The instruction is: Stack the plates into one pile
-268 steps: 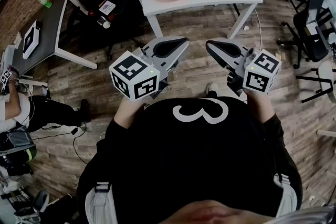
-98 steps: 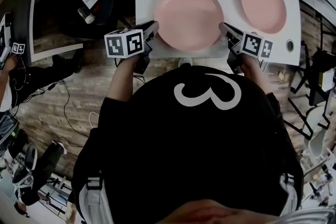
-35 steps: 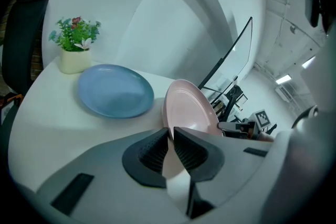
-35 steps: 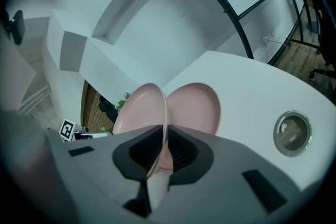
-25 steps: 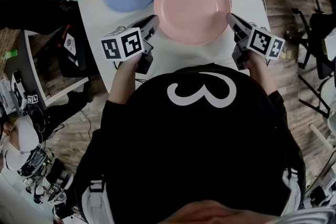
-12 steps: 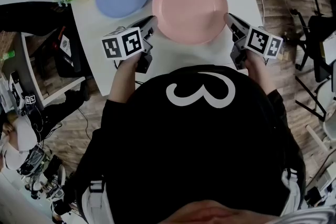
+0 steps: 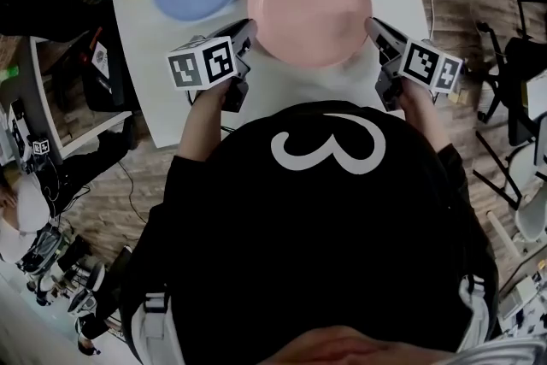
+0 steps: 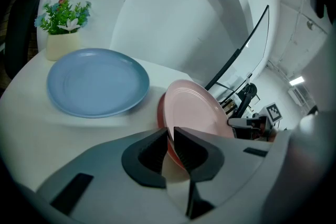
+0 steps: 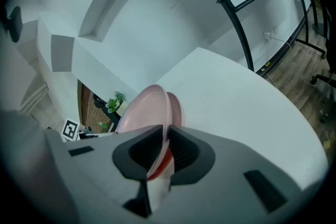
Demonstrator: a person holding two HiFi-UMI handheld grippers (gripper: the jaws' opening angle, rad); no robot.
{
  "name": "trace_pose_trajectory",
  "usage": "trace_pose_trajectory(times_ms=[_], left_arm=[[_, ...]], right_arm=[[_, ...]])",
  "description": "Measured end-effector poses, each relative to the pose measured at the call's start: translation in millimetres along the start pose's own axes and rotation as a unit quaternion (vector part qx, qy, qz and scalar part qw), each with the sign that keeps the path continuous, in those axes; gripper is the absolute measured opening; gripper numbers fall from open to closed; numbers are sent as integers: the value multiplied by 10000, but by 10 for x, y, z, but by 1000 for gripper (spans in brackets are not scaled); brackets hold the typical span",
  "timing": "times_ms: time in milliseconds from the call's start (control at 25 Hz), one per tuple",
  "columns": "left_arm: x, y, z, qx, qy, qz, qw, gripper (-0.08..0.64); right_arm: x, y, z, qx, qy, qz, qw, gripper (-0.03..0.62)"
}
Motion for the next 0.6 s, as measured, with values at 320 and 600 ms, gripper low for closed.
trace_pose_trajectory(times_ms=[320, 600], left_arm=[[65, -88, -52, -28, 87, 80, 9999, 48], [74, -147, -111, -30, 29, 130, 9999, 49]], right_arm=[[-50, -92, 17, 218, 98, 44, 9997, 49], [-89, -133, -1, 364, 191, 81, 9991, 49]])
Point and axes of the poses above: the fingertips, and each gripper's own axes: y backward along the fingers, x to its left, z out of its top, the point moved 7 cm from there along y, backward along the fingers, and after that the axes turned 9 degrees about -y, right-handed, at the moved point
